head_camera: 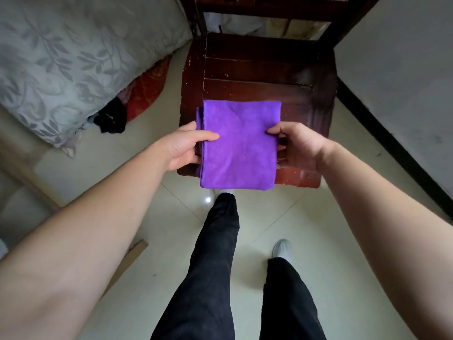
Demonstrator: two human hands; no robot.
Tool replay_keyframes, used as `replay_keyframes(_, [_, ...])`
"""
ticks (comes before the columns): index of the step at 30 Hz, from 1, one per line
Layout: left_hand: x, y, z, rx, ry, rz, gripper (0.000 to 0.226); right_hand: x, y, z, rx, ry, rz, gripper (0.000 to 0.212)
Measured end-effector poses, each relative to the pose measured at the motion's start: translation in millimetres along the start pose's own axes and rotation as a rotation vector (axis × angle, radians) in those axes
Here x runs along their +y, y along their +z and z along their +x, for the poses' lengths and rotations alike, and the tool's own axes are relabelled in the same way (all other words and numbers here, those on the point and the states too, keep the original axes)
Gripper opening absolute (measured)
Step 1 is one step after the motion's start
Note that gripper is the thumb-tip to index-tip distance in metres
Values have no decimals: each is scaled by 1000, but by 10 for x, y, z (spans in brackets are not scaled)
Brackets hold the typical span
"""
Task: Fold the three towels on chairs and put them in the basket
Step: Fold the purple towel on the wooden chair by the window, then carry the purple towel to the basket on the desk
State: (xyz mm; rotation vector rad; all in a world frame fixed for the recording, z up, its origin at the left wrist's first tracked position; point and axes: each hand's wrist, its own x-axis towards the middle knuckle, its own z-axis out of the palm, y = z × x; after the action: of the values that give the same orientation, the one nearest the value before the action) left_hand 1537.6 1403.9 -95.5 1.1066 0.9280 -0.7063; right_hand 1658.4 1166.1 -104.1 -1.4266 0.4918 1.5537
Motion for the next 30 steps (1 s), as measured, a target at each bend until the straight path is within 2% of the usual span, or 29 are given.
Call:
replay_keyframes(6, [-151,470,-936,49,185,-71,42,185,-49,-920,-156,-127,-76,23])
replay_keyframes(12, [-453,1007,-2689,49,354,-94,60,285,171,-2537,-349,-275,-286,37])
replay_keyframes(14, [-664,1141,-3428,138,437,-122,65,336,427,-3135,-397,-312,-376,39])
replay_keyframes(15, [-710,1179,-3504,150,432,-137,67,364,457,-3201,-402,-295,-381,38])
replay_keyframes(18, [-1048,1226,-4258,265,501,-231,65,466,906,-3669,-446,-329,-486,39])
replay_keyframes(22, [-1698,1111,-5209,469,578,-355,50,686,1800,-4128,-524,-383,-610,40])
replay_keyframes(26, [-2595,877,-6217,676,653,-503,41,1161,2896,-4496,-666,-410,-732,49])
replay_keyframes(30, [-3799,654,-7270,852,719,-636,37,1986,4212,-4826,-840,-410,-908,42])
